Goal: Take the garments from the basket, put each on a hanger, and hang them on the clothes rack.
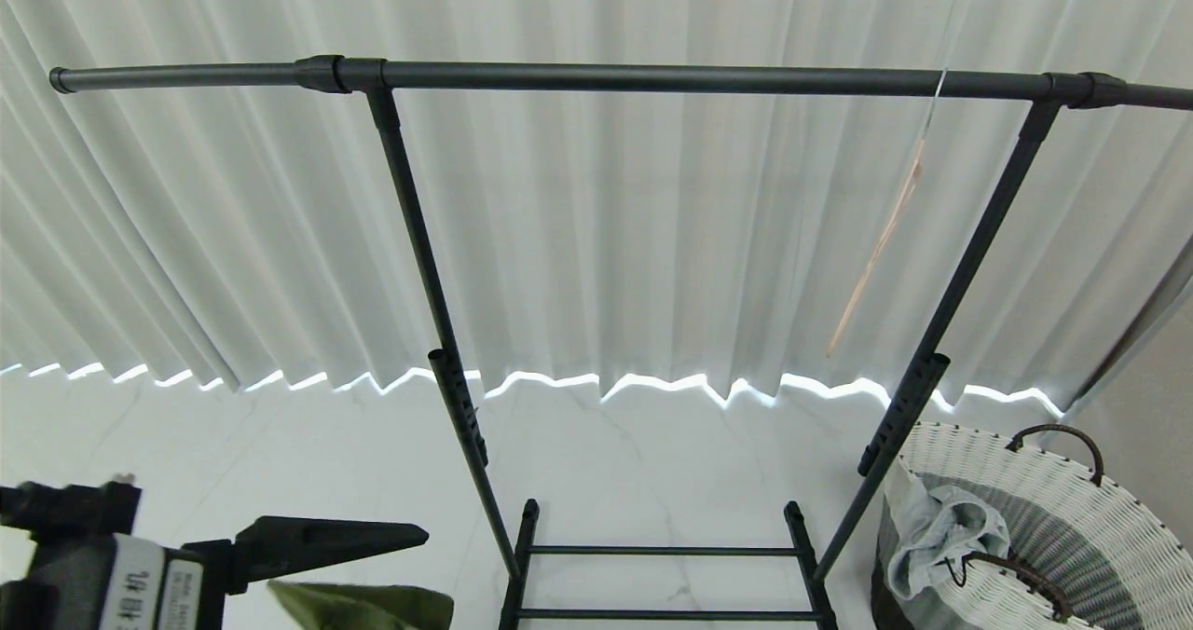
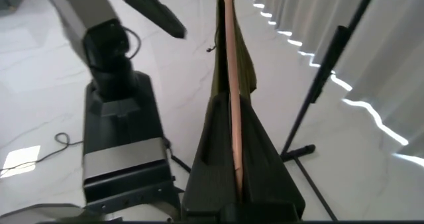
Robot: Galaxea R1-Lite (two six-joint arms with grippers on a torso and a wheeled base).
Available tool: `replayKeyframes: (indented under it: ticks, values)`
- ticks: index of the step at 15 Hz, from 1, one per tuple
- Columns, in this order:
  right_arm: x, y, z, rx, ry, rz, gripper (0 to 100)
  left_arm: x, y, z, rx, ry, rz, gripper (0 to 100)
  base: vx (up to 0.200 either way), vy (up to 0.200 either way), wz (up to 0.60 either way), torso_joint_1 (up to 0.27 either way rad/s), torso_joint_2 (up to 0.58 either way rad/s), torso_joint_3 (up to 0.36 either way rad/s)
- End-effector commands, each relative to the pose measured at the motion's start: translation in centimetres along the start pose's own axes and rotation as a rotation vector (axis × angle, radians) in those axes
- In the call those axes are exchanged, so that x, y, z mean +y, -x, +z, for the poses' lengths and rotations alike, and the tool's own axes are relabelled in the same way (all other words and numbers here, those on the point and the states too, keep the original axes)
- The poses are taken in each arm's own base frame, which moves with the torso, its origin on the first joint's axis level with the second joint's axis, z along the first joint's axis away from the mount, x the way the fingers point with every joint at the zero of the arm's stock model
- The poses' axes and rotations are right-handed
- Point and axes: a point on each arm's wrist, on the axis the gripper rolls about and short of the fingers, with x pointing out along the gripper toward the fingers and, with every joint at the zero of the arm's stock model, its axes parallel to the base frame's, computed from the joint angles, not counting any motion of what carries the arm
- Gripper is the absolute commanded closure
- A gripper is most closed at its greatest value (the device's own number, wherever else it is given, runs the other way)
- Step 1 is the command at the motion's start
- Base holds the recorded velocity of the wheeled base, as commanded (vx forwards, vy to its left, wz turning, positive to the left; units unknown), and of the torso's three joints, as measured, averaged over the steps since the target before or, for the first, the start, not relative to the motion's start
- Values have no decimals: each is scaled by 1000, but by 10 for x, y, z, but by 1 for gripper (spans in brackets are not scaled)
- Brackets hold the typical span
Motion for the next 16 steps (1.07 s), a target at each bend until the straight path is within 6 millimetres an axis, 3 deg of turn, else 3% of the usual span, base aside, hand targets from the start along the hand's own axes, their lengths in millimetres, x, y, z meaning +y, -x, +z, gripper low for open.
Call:
replayKeyframes:
  ticks: [1, 4, 8, 9, 16]
  values:
    - [6, 0, 0, 2, 4, 37, 100, 1, -18, -4, 57, 14, -71, 0, 0, 0, 0, 0, 0, 0]
    - [12, 0, -1, 6, 8, 80, 100, 1, -29, -8, 76, -49, -148, 0, 0, 0, 0, 0, 0, 0]
    - [12, 0, -2, 8, 5, 80, 100, -2, -29, -12, 75, -50, -170, 0, 0, 0, 0, 0, 0, 0]
    - [12, 0, -2, 9, 3, 80, 100, -2, -28, -12, 76, -50, -171, 100, 0, 0, 0, 0, 0, 0]
    - [11, 1, -1, 5, -4, 71, 100, -2, -28, -14, 78, -53, -169, 100, 0, 0, 0, 0, 0, 0]
